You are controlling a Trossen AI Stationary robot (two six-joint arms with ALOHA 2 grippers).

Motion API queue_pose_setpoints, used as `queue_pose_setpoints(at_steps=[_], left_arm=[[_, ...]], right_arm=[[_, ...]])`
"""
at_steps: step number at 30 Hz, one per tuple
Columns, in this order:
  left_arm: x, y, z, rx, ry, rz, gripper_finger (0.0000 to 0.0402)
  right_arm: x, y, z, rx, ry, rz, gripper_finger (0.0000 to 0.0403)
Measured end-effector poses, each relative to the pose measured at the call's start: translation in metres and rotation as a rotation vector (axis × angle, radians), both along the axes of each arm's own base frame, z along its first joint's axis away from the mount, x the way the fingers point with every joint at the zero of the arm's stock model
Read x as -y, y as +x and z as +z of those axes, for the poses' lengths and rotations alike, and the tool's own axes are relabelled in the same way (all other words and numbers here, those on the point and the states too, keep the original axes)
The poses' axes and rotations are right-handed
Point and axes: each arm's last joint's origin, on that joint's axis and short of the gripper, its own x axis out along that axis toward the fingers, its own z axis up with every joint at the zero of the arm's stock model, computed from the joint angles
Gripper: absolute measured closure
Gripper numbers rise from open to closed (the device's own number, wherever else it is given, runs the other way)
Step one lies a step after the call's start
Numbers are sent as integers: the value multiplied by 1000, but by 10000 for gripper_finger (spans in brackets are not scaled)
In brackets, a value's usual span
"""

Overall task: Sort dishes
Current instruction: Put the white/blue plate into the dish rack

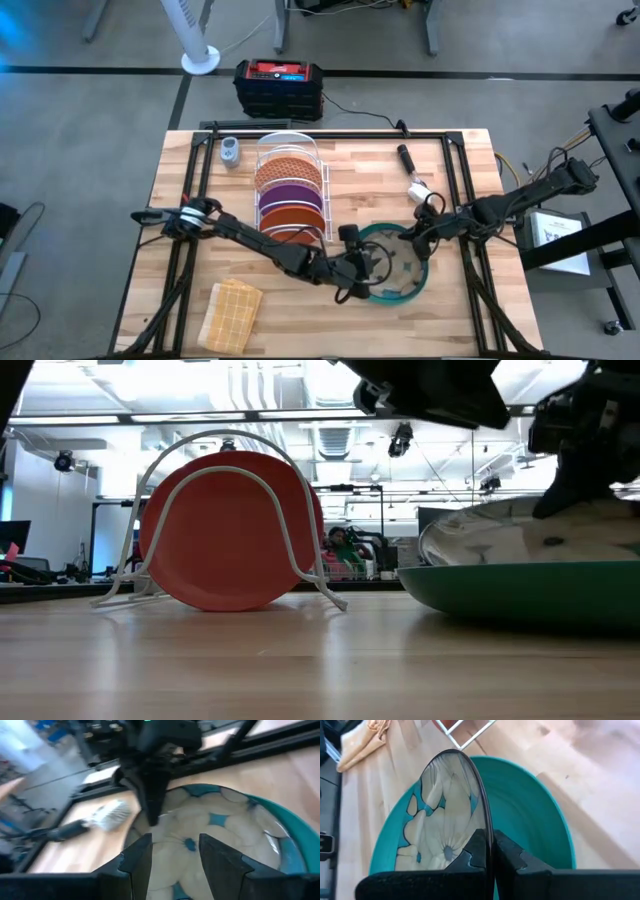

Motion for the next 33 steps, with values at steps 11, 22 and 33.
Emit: queue_pose_setpoints(at_steps=[11, 22, 33], left_arm=[[-7, -4, 16, 71, -11, 134, 249], [-13, -5, 19, 152, -87, 279, 249], [-17, -26, 79, 159, -41, 106, 249]], right_arm=[[2, 0, 38, -50, -132, 2, 403], [1, 3, 57, -11, -181, 48, 403], [-4, -2, 77, 4, -274, 71, 403]])
